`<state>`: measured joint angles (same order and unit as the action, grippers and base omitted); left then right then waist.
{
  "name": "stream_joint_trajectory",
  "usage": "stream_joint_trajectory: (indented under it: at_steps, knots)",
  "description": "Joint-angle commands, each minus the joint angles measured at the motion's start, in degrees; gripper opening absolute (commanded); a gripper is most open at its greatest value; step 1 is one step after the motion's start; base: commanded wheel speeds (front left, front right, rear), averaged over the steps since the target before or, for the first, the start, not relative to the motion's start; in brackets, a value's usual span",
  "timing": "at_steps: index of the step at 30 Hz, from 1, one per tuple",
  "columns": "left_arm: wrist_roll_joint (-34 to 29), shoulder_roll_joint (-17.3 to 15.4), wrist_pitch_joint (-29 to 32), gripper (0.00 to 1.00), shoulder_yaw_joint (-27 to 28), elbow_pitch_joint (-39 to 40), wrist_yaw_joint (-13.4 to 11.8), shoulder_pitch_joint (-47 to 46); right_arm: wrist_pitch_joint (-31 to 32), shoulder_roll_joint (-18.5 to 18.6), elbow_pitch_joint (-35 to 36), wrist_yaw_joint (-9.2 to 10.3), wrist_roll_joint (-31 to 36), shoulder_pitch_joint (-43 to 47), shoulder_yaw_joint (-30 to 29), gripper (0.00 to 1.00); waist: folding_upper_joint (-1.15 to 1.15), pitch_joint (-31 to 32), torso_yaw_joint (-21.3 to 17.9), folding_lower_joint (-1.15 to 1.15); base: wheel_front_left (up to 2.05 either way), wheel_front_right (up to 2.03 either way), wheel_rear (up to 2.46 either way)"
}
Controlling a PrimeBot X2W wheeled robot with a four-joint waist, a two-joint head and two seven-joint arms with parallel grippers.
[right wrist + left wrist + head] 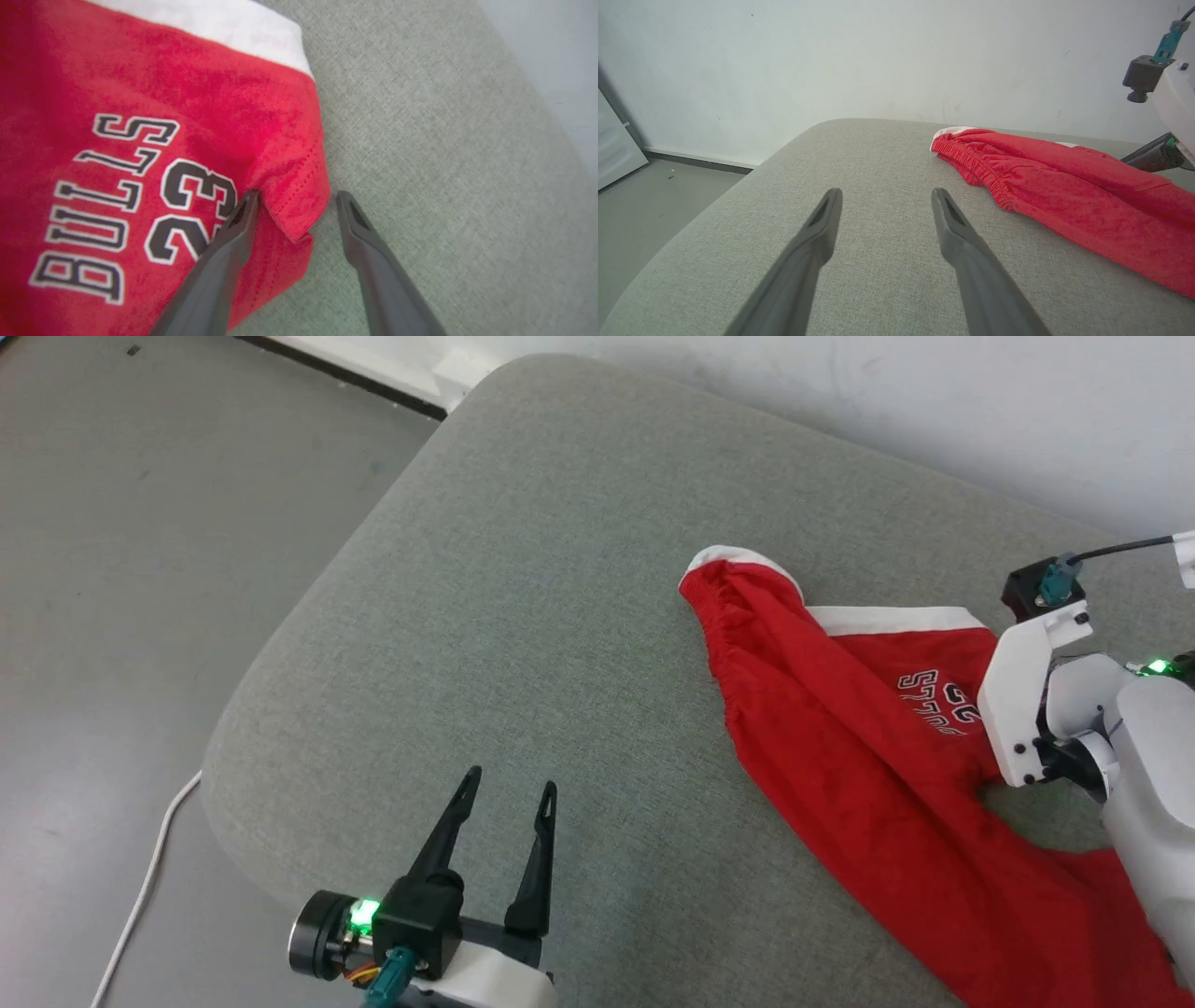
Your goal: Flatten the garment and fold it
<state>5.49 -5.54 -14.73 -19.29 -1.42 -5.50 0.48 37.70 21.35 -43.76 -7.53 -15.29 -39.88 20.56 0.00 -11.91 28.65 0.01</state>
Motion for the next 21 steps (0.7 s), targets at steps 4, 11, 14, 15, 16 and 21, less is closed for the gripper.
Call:
stream_joint_trajectory:
  at_steps: [4,11,14,15,16,21]
  knots:
    - [-0.7,0.3,-0.3,1.0,1.0,-0.7,0.8,0.0,-3.5,-0.2,-2.9,0.04,-1.7,0.8,2.1,0.0,0.0,0.6,-0.9,-0.01,0.0,0.0,0.0]
    - [-1.2,0.1,-0.3,1.0,1.9,-1.3,1.9,0.8,-12.2,4.1,-3.1,0.04,-2.3,-0.8,-0.5,0.0,0.0,3.5,-5.2,-0.01,0.0,0.0,0.0]
    - [-1.4,0.1,-0.3,1.0,2.2,-1.3,2.2,1.2,-14.4,7.6,-2.4,0.04,-1.9,-1.4,-2.1,0.0,0.0,4.2,-7.1,-0.01,0.0,0.0,0.0]
    - [-1.4,0.1,-0.3,1.0,2.2,-1.3,2.3,1.3,-14.7,8.6,-2.1,0.04,-1.7,-1.5,-2.7,0.0,0.0,4.3,-7.7,-0.01,0.0,0.0,0.0]
    - [-1.4,0.1,-0.3,1.0,2.2,-1.3,2.3,1.3,-14.7,8.6,-2.1,0.04,-1.7,-1.5,-2.7,0.0,0.0,4.3,-7.7,-0.01,0.0,0.0,0.0]
    - [-1.7,0.2,-0.3,1.0,2.4,-1.2,3.0,1.0,-15.9,13.4,-2.5,0.04,1.3,-2.3,-8.0,0.0,0.0,3.3,-10.1,-0.01,0.0,0.0,0.0]
